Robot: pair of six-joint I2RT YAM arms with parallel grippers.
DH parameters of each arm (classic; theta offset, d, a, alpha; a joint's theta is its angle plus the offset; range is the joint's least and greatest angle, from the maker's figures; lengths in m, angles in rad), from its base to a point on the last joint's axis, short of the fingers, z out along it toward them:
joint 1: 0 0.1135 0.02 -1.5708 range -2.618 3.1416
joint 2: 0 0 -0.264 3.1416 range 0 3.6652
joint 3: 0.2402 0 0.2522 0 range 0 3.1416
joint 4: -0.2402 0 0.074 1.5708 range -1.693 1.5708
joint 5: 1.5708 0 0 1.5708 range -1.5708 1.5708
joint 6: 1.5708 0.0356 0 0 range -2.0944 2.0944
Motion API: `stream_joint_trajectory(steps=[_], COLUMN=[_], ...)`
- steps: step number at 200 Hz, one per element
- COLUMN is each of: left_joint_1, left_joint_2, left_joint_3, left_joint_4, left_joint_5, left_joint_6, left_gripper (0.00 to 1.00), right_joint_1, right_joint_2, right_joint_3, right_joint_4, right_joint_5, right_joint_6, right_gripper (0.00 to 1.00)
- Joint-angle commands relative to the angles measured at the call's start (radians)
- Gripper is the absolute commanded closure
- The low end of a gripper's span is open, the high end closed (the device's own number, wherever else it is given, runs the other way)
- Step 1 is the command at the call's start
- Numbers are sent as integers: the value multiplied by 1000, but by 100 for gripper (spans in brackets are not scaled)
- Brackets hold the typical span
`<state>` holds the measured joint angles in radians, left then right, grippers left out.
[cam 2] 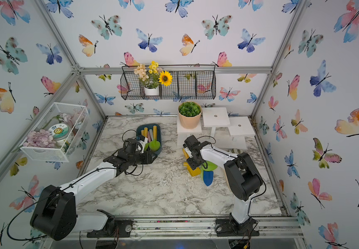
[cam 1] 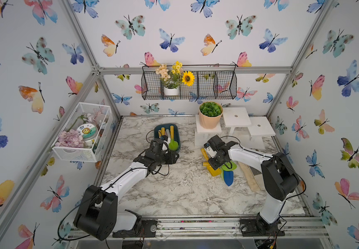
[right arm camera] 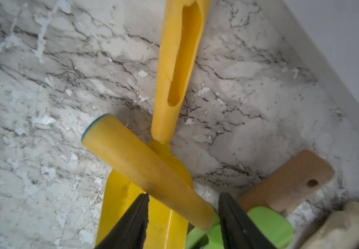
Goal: Put the shovel into the storage box
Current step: Pick up the shovel from the center of the board.
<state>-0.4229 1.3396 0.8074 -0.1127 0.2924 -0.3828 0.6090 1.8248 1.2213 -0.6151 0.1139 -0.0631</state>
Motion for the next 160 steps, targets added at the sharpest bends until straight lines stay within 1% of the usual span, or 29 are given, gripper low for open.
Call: stream_joint_trajectory(steps=[1,49,113,130,160], left_joint_1=[0,0,0,0,-1], left_joint_2=[-23,-25,-8,-7,-2], left_joint_3=[-6,-10,2,2,2], left_joint_4=[15,14,19,20,26], left_joint_5=[-22,-29,-29,-28,-28], left_joint_6=[-10,-16,-17,-19,-24], left_gripper=[50,50,50,50,50], right_joint_1=[-5,-5,-5,-5,-3], right_joint_2=[27,59,73,68,53], right_joint_3=[33,34,24,23,7], right_joint_4=[-25,-15,4,10,28], right_joint_5=[50,56,20,15,-17], right_joint_6=[-20,-32,-32,-29,-25], right_gripper=[43,47,60,61,65])
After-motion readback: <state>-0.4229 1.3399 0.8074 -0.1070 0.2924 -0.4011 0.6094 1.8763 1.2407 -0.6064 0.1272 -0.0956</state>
